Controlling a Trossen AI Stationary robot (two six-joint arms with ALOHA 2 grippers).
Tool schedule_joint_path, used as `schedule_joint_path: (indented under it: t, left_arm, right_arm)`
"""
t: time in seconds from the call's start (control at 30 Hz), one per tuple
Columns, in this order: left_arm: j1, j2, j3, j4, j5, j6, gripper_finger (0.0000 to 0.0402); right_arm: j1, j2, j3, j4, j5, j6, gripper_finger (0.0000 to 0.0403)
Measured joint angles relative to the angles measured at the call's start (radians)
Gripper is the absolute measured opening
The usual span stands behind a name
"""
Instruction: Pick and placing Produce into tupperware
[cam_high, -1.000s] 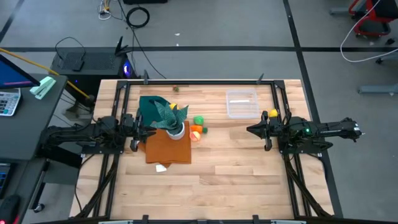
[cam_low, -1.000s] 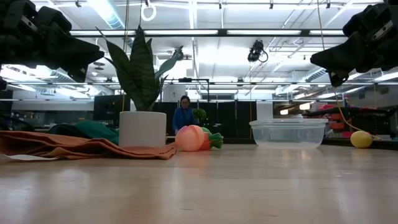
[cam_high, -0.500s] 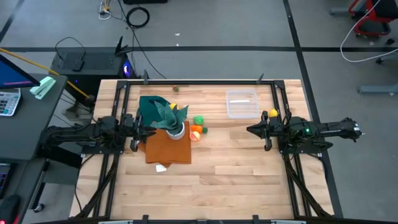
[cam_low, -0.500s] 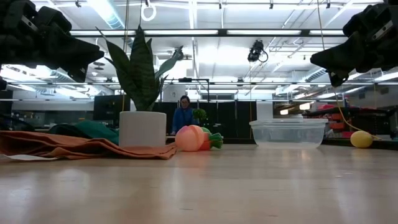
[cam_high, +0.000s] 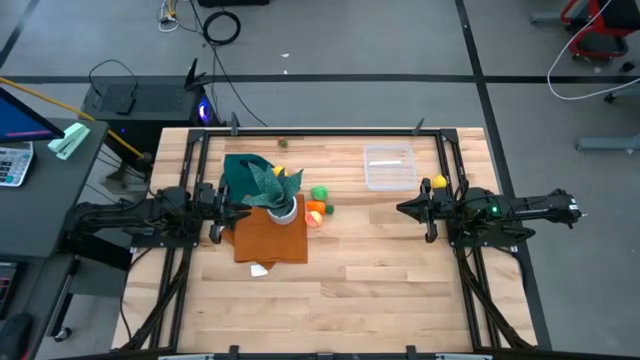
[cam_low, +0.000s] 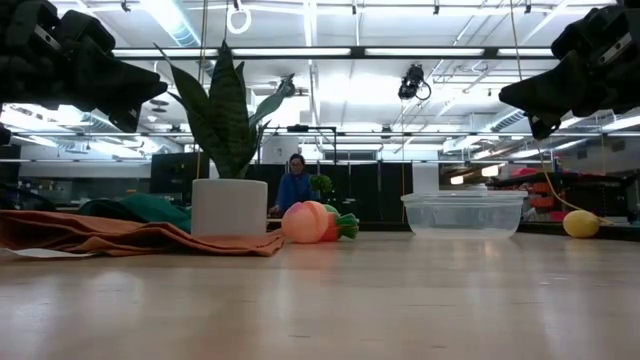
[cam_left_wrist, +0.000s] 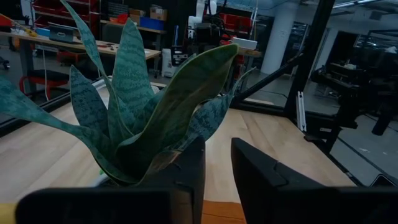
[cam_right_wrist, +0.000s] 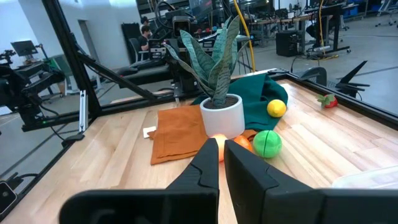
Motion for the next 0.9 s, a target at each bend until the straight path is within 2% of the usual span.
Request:
schedule_joint_path:
  t: [0.6, 0.9]
  left_arm:
    - [0.000, 0.000, 0.000, 0.000, 0.000, 0.000, 0.0091]
    - [0.000, 0.000, 0.000, 0.000, 0.000, 0.000, 0.0083]
  right_arm:
    - [0.000, 0.000, 0.000, 0.000, 0.000, 0.000, 0.0001]
    - [0.000, 0.000, 0.000, 0.000, 0.000, 0.000, 0.0001]
